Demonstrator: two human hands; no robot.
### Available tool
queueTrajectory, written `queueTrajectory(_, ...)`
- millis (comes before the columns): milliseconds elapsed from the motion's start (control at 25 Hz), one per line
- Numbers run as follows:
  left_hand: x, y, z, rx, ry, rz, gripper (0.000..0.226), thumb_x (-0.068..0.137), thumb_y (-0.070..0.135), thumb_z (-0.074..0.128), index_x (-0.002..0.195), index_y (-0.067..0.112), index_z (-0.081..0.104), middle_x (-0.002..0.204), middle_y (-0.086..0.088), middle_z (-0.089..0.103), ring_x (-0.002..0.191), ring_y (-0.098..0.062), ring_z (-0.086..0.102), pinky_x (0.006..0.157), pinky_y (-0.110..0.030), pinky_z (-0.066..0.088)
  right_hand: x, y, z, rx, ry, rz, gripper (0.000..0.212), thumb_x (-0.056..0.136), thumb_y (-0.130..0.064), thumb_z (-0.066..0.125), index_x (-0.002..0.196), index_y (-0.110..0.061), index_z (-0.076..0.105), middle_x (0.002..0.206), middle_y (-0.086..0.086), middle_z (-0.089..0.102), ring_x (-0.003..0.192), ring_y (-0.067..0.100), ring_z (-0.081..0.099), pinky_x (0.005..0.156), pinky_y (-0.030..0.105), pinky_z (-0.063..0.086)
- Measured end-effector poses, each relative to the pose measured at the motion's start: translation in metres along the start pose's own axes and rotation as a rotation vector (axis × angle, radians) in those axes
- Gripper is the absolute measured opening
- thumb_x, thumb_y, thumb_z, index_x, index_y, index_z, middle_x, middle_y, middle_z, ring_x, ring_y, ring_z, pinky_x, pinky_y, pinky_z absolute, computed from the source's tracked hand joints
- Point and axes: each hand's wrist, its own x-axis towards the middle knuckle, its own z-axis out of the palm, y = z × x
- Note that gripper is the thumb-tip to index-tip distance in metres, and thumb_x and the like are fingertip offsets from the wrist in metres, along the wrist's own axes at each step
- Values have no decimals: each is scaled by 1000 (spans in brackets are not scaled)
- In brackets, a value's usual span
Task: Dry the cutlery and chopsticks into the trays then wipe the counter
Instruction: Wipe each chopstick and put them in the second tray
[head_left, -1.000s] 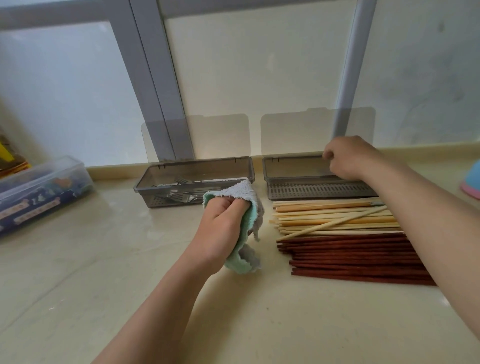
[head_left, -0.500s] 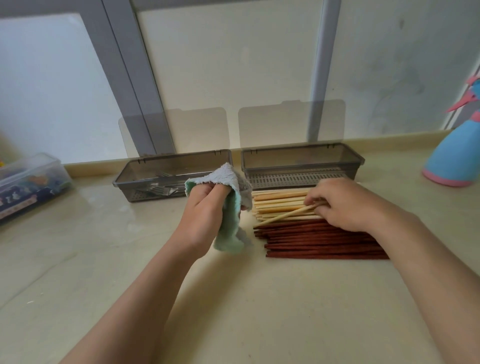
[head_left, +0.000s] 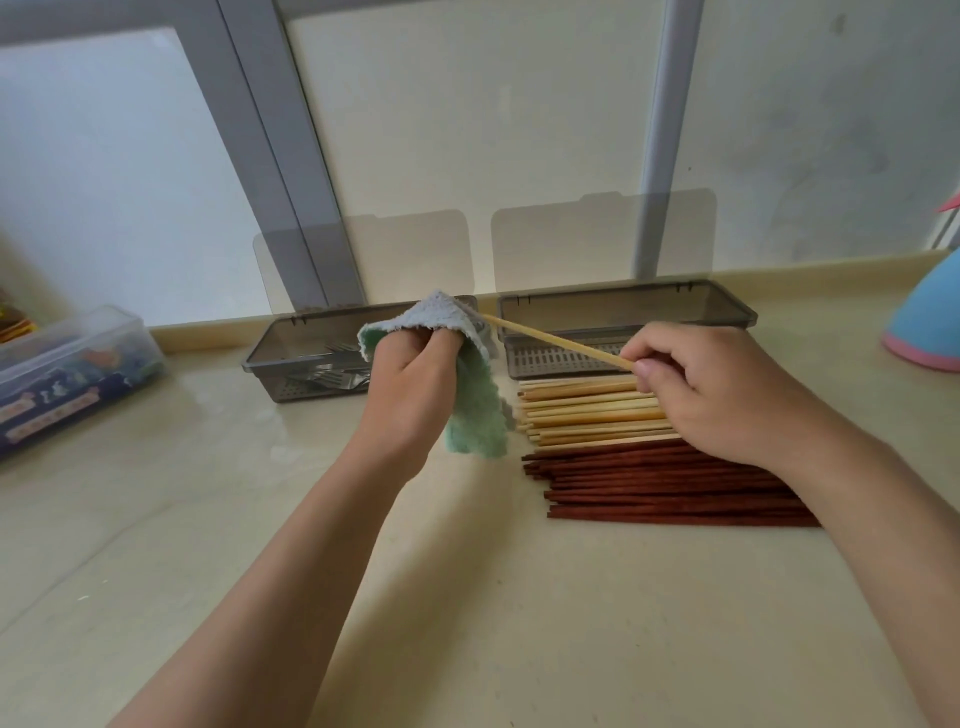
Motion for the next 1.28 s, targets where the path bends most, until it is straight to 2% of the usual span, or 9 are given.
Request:
queueTrajectory(120,3,-1,1,-74,11,-23,30,95,18,48,68,18,60,67,3,53,66,-20,50,65,-35,45,-4,-14,13,165,-75,63,22,101,-14,51,91,-28,63,76,-3,67,60,12,64,53,38,53)
queueTrajectory(160,3,-3,2,-135,2,-42,29,92,23,50,70,22,69,80,-4,61,80,-29,60,80,-43,53,-6,-18,16,223,-122,76,22,102,-14,50,92,-27,64,75,-2,66,57,13,65,50,34,53)
queueTrajectory(240,1,-3,4,-236,-8,-61,30,91,30,51,73,28,76,97,-13,66,101,-39,63,100,-57,49,-10,-25,24,321,-208,78,21,103,-13,49,93,-23,64,74,2,67,54,17,66,48,31,53)
queueTrajectory(320,-2,-3,8,-269,8,-40,35,100,27,48,77,18,73,88,-14,64,87,-33,61,89,-54,52,-14,-31,31,388,-258,76,18,103,-13,50,95,-21,63,74,3,67,55,23,67,48,35,56)
queueTrajectory(400,-4,-3,12,-215,71,5,35,105,22,43,79,8,62,74,-11,53,71,-25,48,68,-43,43,-18,-37,38,446,-276,80,15,103,-12,50,95,-18,62,74,5,65,56,21,66,48,36,57)
queueTrajectory(640,-16,-1,29,-35,136,151,43,107,17,38,64,15,44,53,6,41,51,-11,37,49,-28,32,-28,-53,58,580,-186,55,19,103,-8,48,88,-15,57,74,11,65,52,26,66,48,48,58)
queueTrajectory(880,-27,0,38,-1,53,172,43,106,16,39,64,14,49,55,5,47,52,-10,42,50,-26,36,-23,-55,51,711,-138,99,15,103,-10,50,93,-9,61,75,11,70,56,28,69,52,45,60)
queueTrajectory(1080,-1,-1,16,-209,178,52,30,95,30,44,76,10,55,66,-9,44,64,-24,37,61,-40,32,-21,-44,33,425,-490,149,14,98,-17,64,87,-10,68,79,11,73,65,23,72,62,46,63)
queueTrajectory(1280,-26,-5,36,-57,-15,115,40,106,16,39,71,10,57,58,-3,55,54,-21,51,50,-34,43,-19,-45,41,541,-315,121,16,100,-8,58,87,-2,66,70,10,68,59,20,69,51,36,59)
